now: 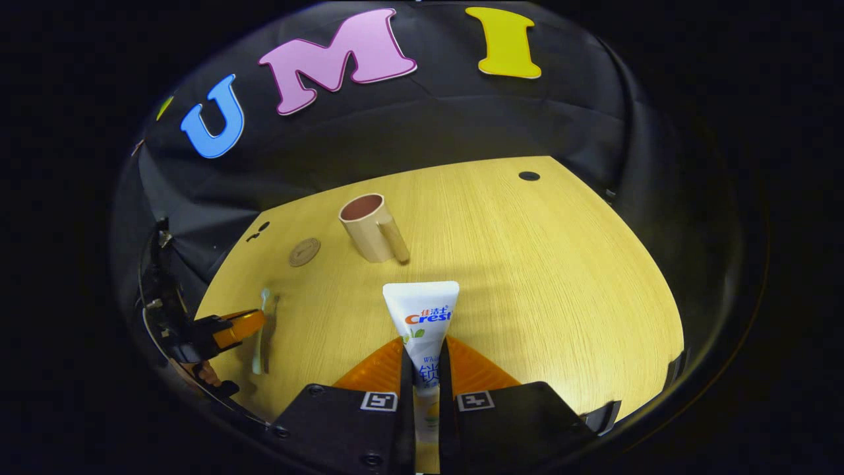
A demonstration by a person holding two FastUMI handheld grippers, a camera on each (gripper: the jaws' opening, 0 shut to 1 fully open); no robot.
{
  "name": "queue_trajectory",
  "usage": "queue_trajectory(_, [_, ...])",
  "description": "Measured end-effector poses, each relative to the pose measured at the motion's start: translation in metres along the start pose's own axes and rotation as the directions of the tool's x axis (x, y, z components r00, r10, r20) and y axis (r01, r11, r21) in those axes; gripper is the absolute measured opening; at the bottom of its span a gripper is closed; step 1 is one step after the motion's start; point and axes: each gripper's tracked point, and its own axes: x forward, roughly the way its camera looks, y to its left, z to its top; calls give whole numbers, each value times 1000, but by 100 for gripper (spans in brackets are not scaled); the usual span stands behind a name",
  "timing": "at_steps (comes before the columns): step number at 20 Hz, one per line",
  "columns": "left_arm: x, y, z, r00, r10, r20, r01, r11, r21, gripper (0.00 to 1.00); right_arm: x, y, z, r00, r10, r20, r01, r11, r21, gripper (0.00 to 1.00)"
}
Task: Put the toothbrush and toothpaste on the desktop into the cup, then pick up the cup and place it on the coaster on the desktop.
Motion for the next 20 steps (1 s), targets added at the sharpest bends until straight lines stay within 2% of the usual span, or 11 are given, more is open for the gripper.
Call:
queue_trajectory(4, [-39, -16, 51, 989, -58, 135, 66, 997, -50, 6, 0, 28, 54, 989, 98, 107, -98, 995, -6, 18])
queue_trajectory(8, [-71, -27, 73, 981, -76, 176, 92, 992, -83, 6, 6, 57, 132, 952, 179, 248, -170, 984, -59, 18])
queue_trajectory(12, [-99, -40, 76, 974, -81, 214, 96, 994, -57, 6, 26, 84, 195, 902, 248, 352, -224, 968, -109, 18])
queue_trajectory(16, [-120, -52, 69, 972, -85, 220, 104, 992, -77, 6, 58, 104, 242, 855, 280, 436, -247, 960, -132, 17])
queue_trajectory(18, [-127, -56, 63, 974, -79, 213, 106, 987, -121, 6, 78, 106, 255, 839, 283, 464, -244, 959, -142, 17])
queue_trajectory(20, [-133, -57, 56, 976, -61, 207, 94, 984, -152, 6, 102, 107, 259, 835, 281, 472, -243, 960, -141, 17])
